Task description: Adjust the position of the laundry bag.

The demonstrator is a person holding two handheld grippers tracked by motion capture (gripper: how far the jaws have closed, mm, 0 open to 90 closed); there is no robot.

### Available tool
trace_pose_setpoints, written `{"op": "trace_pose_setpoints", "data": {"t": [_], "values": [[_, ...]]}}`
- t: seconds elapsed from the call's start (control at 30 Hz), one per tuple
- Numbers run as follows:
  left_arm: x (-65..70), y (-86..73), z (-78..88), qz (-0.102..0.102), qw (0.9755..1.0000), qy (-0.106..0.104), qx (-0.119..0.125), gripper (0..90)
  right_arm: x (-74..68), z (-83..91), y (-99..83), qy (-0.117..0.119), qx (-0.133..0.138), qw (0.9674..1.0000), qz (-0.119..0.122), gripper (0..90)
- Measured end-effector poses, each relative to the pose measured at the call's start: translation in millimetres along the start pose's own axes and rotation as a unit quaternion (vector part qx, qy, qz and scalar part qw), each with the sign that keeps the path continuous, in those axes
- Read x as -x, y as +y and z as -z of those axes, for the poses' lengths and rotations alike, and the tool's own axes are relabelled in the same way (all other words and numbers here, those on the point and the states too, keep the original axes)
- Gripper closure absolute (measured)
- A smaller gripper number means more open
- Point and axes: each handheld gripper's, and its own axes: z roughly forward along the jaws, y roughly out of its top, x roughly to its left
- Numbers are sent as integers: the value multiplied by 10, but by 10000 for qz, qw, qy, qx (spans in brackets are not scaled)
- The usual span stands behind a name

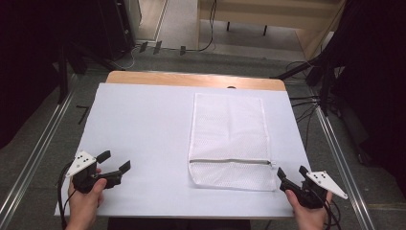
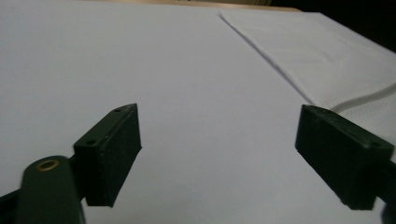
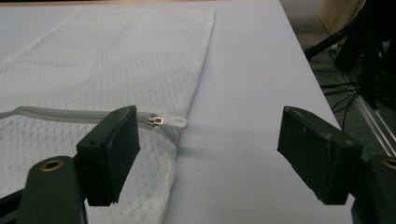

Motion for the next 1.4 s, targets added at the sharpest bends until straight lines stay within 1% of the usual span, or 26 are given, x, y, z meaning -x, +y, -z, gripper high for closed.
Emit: {"op": "trace_pose_setpoints", "data": {"t": [0.03, 0.07, 0.13, 0.17, 0.23, 0.27, 0.3, 0.37, 0.4, 0.5, 0.53, 0.57, 0.6, 0.67, 0.7, 0.83, 0.87, 0.9, 1.0, 1.07, 1.1, 1.17, 1.23, 1.37, 1.4], "values": [[37, 13, -38, 17, 10000, -37, -4, 138, -10, -6, 4, -8, 41, 10000, 52, 215], [111, 32, -102, -89, 9999, -79, -65, 142, -23, -11, 10, -7, 65, 10000, 50, 215], [197, 49, -163, -170, 9997, -146, -105, 144, -49, -18, 16, -69, 89, 9999, 58, 217], [285, 68, -221, -323, 9992, -184, -148, 145, -59, -17, 17, -86, 104, 9999, 56, 218], [371, 96, -286, -471, 9984, -211, -212, 151, -69, -2, 19, -76, 165, 9998, 75, 226], [409, 113, -326, -490, 9982, -238, -242, 154, -69, 11, 19, -64, 186, 9998, 52, 231], [447, 129, -367, -489, 9982, -215, -275, 158, -63, 19, 16, -45, 209, 9998, 61, 234], [512, 165, -463, -484, 9979, -244, -355, 200, -54, 29, 7, -40, 224, 9997, 36, 239], [552, 194, -530, -487, 9976, -261, -410, 204, -47, 29, 4, -38, 223, 9997, 33, 241], [635, 269, -697, -540, 9965, -389, -511, 229, -23, 19, 4, -22, 221, 9997, -75, 253], [665, 297, -763, -569, 9960, -465, -517, 238, -23, 15, 4, -14, 217, 9997, -89, 255], [691, 322, -825, -587, 9956, -488, -548, 253, -26, 8, 4, -10, 213, 9997, -81, 257], [718, 343, -890, -568, 9955, -491, -579, 265, -34, 3, 3, -1, 201, 9998, -75, 260], [767, 390, -1029, -532, 9945, -528, -727, 283, -45, -6, -2, 10, 189, 9998, -8, 263], [780, 398, -1056, -537, 9943, -520, -761, 292, -51, -8, -4, 26, 188, 9998, 32, 265], [856, 430, -1287, -569, 9924, -502, -969, 324, -66, -15, -8, 34, 169, 9998, 82, 270], [861, 431, -1338, -523, 9918, -504, -1051, 339, -66, -20, -9, 33, 165, 9998, 81, 272], [865, 427, -1387, -457, 9918, -487, -1087, 354, -67, -23, -10, 32, 153, 9998, 75, 273], [876, 423, -1501, -281, 9921, -469, -1127, 416, -70, -29, -8, 58, 163, 9998, 88, 277], [883, 426, -1586, -151, 9927, -447, -1106, 455, -72, -29, -5, 60, 160, 9998, 100, 279], [893, 434, -1627, -132, 9924, -448, -1140, 472, -73, -31, -4, 68, 161, 9998, 97, 281], [920, 448, -1696, -82, 9914, -537, -1194, 505, -82, -41, -7, 85, 149, 9998, 121, 283], [972, 465, -1764, -133, 9905, -542, -1256, 511, -85, -45, -9, 96, 145, 9998, 133, 284], [1031, 475, -1905, -113, 9908, -359, -1302, 557, -88, -45, -8, 114, 152, 9997, 163, 287], [1033, 474, -1945, -127, 9904, -296, -1347, 557, -88, -45, -8, 114, 152, 9997, 163, 287]]}}
